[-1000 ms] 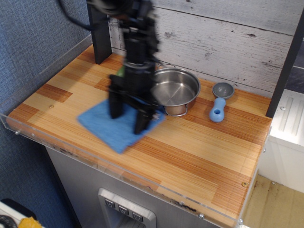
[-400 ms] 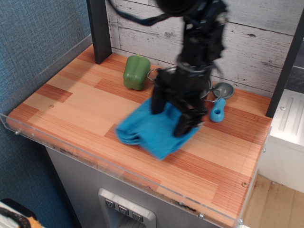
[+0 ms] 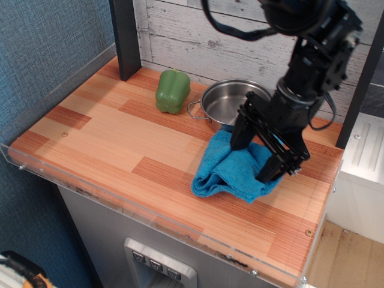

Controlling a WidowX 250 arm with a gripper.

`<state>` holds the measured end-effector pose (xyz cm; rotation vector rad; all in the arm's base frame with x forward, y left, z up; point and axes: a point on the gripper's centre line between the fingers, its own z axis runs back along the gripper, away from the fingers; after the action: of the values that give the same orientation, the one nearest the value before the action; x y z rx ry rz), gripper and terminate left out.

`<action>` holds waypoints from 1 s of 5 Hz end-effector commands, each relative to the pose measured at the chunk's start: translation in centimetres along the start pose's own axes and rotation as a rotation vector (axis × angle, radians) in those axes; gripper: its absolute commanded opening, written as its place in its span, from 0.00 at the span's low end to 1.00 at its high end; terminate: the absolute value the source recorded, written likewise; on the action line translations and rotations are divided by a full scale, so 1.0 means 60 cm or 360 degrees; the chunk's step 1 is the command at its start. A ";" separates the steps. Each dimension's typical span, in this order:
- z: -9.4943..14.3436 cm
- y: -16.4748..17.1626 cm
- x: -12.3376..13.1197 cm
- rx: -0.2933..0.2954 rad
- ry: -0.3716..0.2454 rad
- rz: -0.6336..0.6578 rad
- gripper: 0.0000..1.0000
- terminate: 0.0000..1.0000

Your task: Pick up the blue cloth and move it to the center right of the table in front of the silver pot.

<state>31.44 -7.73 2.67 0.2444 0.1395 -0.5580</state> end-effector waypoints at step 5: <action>0.089 0.015 -0.068 -0.0240 -0.0240 0.0563 1.00 0.00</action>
<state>29.49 -6.20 7.30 0.0742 0.0475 -0.2092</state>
